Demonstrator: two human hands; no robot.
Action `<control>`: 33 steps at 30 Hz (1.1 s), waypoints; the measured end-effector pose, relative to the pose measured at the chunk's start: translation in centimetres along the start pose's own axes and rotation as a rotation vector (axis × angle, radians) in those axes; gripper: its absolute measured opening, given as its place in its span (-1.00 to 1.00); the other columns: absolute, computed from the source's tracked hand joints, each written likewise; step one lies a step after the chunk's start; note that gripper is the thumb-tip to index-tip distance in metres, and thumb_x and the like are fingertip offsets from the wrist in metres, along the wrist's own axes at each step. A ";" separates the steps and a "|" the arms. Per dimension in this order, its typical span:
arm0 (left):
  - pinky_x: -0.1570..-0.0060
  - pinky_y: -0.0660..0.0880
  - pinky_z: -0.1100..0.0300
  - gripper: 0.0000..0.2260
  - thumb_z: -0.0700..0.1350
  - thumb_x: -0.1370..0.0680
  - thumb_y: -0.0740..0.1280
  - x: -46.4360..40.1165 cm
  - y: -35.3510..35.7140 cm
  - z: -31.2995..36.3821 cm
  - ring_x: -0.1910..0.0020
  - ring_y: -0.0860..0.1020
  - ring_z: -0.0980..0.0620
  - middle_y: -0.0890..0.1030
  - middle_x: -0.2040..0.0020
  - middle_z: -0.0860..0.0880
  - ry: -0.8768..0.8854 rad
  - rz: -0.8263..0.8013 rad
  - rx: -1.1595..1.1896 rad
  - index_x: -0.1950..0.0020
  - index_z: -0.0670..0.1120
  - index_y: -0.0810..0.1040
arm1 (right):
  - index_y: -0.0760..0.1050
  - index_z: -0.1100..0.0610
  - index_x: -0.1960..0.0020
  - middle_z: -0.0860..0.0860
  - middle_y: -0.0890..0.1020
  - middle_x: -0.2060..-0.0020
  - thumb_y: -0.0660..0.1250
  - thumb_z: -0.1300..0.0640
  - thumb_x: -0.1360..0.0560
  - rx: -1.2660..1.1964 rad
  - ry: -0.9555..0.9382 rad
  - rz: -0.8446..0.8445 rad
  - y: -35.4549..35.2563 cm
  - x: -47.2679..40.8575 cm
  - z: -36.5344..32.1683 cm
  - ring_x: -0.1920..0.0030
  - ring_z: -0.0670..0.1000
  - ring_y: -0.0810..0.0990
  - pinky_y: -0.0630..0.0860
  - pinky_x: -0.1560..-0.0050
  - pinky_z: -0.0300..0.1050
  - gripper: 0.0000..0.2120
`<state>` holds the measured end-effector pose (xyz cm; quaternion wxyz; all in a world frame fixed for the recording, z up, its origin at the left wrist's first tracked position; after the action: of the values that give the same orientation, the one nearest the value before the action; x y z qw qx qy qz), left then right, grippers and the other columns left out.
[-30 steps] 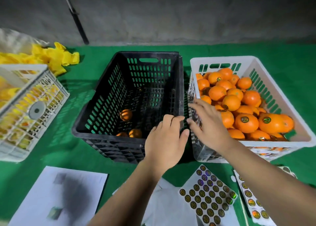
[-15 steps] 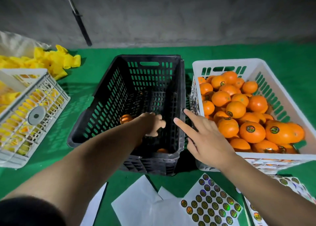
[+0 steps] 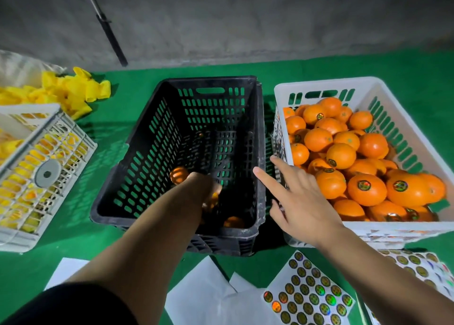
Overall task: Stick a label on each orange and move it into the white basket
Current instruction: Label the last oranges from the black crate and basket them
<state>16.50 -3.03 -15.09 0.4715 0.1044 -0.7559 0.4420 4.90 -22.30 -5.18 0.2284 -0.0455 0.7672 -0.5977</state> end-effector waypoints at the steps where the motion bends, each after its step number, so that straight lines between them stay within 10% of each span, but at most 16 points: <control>1: -0.20 0.53 0.02 -0.51 -0.01 -0.55 0.50 0.0 -1.4 0.2 -0.25 0.55 -0.16 0.44 -0.44 -0.14 0.000 0.060 0.045 -0.44 -0.08 0.48 | -0.07 -0.14 -0.69 0.13 0.12 -0.63 0.30 0.10 -0.56 0.009 -0.001 0.000 0.0 0.0 -0.1 -0.39 0.25 0.34 0.41 -0.25 0.21 -0.17; 12: -0.17 0.57 -0.03 -0.37 0.06 -0.49 0.54 12.9 -7.1 -0.9 -0.21 0.53 -0.14 0.35 -0.36 -0.03 0.059 1.099 0.807 -0.52 0.20 0.39 | -0.04 -0.11 -0.68 0.17 0.19 -0.59 0.32 0.09 -0.55 0.075 -0.005 -0.033 -0.2 -0.3 -0.4 -0.36 0.25 0.35 0.44 -0.24 0.21 -0.17; 18: -0.20 0.35 0.54 -0.42 0.04 -0.54 0.50 21.1 -3.1 8.6 -0.33 0.29 0.42 0.31 -0.37 0.02 0.253 1.553 0.950 -0.52 0.04 0.41 | 0.04 -0.06 -0.68 0.17 0.12 -0.62 0.30 0.06 -0.59 0.061 0.016 -0.073 -1.4 0.2 -1.2 -0.46 0.27 0.27 0.34 -0.38 0.22 -0.26; 28: -0.21 0.57 0.08 -0.50 0.19 -0.59 0.43 12.2 12.0 21.3 -0.35 0.44 0.20 0.34 -0.39 0.24 0.527 0.952 1.217 -0.49 0.28 0.34 | 0.40 0.08 -0.53 0.04 0.14 -0.65 0.37 0.36 -0.52 -0.217 0.173 0.037 2.4 14.0 -2.0 -0.66 0.14 0.05 0.18 -0.57 0.17 -0.39; 33: -0.20 0.57 0.04 -0.48 0.20 -0.55 0.44 7.6 15.3 22.8 -0.23 0.52 0.11 0.40 -0.33 0.15 0.408 0.760 1.206 -0.46 0.18 0.38 | 0.21 -0.06 -0.60 -0.02 0.14 -0.63 0.29 0.21 -0.59 -0.339 0.482 -0.240 9.2 20.9 -0.1 -0.33 -0.10 0.50 0.47 -0.39 -0.12 -0.37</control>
<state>-10.55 -9.54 -21.46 0.2781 -0.0078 -0.2633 0.9237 -11.89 -26.77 -20.00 -0.0430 -0.0303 0.8770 -0.4777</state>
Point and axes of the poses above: each hand's wrist, its own x-axis away from the middle knuckle, its own y-axis out of the palm, z = x × y, the point moved 8 cm from there along -x, towards the middle knuckle
